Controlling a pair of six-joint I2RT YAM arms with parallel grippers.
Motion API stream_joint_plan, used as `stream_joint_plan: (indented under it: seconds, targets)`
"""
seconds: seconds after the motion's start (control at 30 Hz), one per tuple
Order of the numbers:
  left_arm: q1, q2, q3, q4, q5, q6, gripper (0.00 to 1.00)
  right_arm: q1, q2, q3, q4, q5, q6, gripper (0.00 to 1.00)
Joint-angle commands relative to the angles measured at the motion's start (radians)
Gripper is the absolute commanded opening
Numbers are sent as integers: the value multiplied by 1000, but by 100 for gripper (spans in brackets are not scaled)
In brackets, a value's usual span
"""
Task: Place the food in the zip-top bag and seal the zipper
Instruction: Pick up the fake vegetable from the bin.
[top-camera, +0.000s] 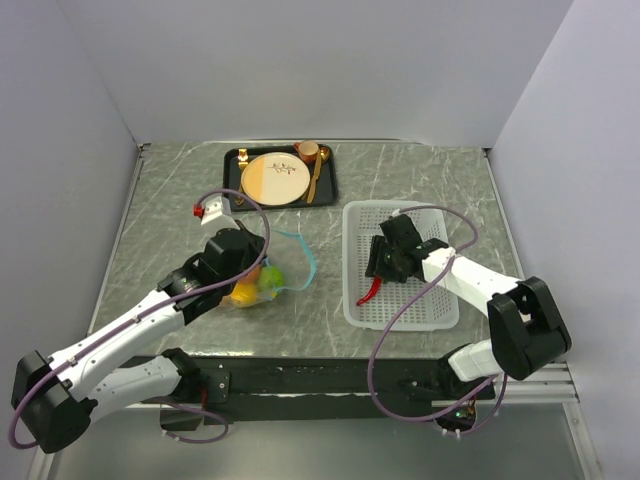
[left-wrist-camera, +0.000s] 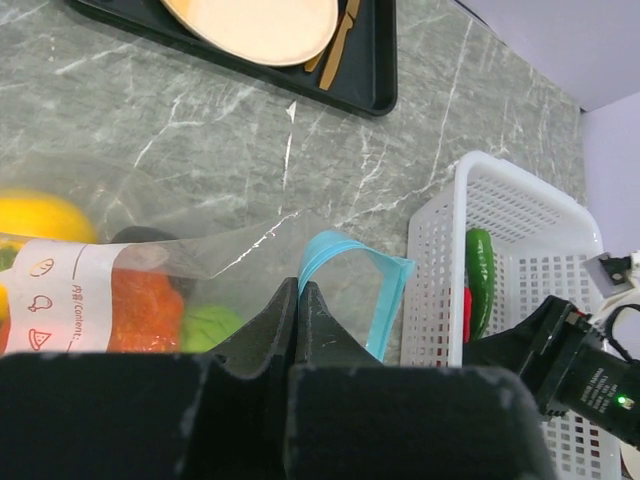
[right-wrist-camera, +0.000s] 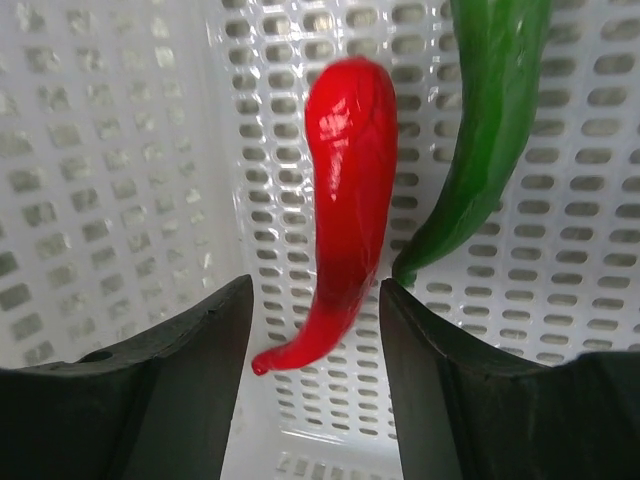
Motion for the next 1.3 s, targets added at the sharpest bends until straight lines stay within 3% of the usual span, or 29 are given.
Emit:
stream_joint_plan:
  seconds: [0.0,0.13,0.57,0.73,0.77,0.87,1.13,1.23,1.27]
  targets:
    - [4,-2,-4,55,14,8,1,5,11,-9,43,-28,0,59]
    - [4,17,7,38,11,7,1,6,25,-16,66,-62,-3,50]
    - [6,29,13,42,16,10,1,8,42,-20,77,-34,11,56]
    - [6,18,4,42,7,10,1,10,4,-37,91,-36,11,75]
    - [6,18,2,44,5,10,1,8,1,-37,86,-37,11,90]
    - [7,18,1,44,4,12,1,10,11,-26,73,-40,3,100]
    - [7,24,4,44,7,13,1,17,-13,-37,69,-33,0,100]
    - [7,21,-1,47,10,10,1,17,-5,-31,59,-40,-2,85]
    - [7,21,-2,45,10,8,1,17,2,-29,56,-43,-2,73]
